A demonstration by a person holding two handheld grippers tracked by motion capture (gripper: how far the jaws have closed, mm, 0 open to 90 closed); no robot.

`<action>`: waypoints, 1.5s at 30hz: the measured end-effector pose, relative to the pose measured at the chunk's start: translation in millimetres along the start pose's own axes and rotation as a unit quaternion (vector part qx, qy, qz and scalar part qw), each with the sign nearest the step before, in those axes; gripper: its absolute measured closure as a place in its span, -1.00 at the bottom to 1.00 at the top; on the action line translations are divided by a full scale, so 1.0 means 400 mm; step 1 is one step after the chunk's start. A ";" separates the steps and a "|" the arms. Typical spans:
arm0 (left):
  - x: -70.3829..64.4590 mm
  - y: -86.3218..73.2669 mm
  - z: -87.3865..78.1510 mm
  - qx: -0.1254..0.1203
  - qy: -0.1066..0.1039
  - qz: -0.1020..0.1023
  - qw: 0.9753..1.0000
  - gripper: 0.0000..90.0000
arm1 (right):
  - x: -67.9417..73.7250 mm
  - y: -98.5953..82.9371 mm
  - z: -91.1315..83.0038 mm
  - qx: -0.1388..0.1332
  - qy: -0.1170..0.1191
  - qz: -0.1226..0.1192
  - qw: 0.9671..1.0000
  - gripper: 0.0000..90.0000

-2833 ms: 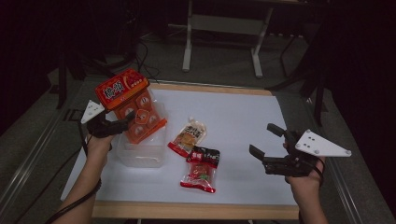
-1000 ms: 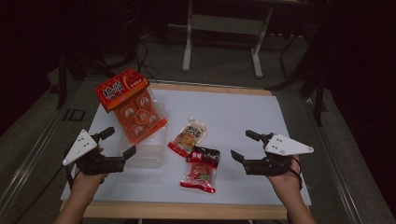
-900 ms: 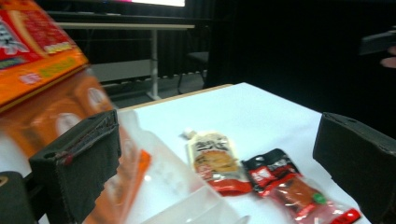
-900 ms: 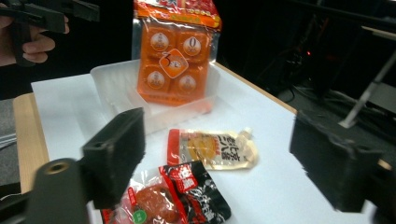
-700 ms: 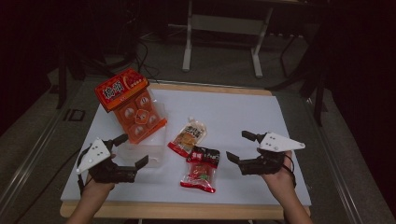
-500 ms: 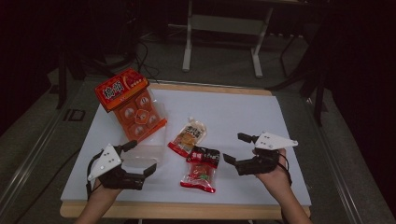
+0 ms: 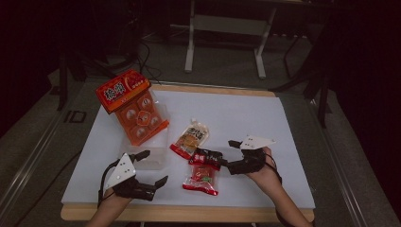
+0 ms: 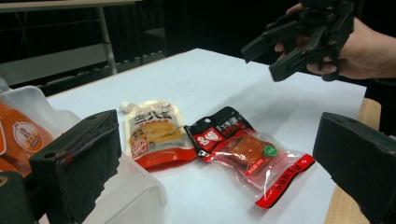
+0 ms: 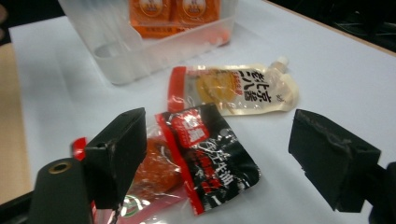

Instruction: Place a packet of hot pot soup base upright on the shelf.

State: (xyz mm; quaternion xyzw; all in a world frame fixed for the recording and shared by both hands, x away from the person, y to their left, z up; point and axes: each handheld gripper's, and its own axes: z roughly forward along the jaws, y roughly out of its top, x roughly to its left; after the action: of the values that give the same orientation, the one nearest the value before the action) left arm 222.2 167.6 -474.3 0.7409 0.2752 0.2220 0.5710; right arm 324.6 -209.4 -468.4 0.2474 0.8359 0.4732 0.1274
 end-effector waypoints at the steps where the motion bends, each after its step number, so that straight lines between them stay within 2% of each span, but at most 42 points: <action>1: 0.000 -0.002 0.001 -0.001 -0.001 0.000 1.000 -0.97 | -0.005 -0.004 0.007 0.005 0.000 0.003 1.000 -0.56; 6: 0.001 -0.010 0.004 -0.001 -0.006 0.005 1.000 -0.97 | -0.023 -0.021 0.037 0.023 0.005 0.016 1.000 -0.53; 9: 0.000 -0.014 0.006 -0.005 -0.010 -0.002 1.000 -0.97 | -0.036 -0.030 0.052 0.035 0.002 0.025 0.999 -0.52; 14: -0.001 -0.026 0.013 0.006 -0.008 -0.002 1.000 -0.97 | -0.055 -0.042 0.072 0.050 0.005 0.050 0.997 -0.48; 23: -0.005 -0.031 0.017 0.011 -0.005 0.005 1.000 -0.97 | -0.076 -0.061 0.103 0.068 0.006 0.060 0.996 -0.45; 34: -0.004 -0.035 0.022 0.016 -0.009 0.001 1.000 -0.97 | -0.087 -0.080 0.145 0.084 0.019 0.072 0.994 -0.44; 45: -0.004 -0.038 0.026 0.024 -0.013 0.002 1.000 -0.97 | -0.095 -0.089 0.163 0.097 0.026 0.081 0.992 -0.31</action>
State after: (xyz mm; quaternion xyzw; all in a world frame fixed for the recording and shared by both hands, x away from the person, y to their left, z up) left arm 225.4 162.0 -491.7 0.7574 0.2719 0.2068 0.5564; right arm 375.6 -197.4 -533.5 0.3130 0.8582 0.4045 0.0426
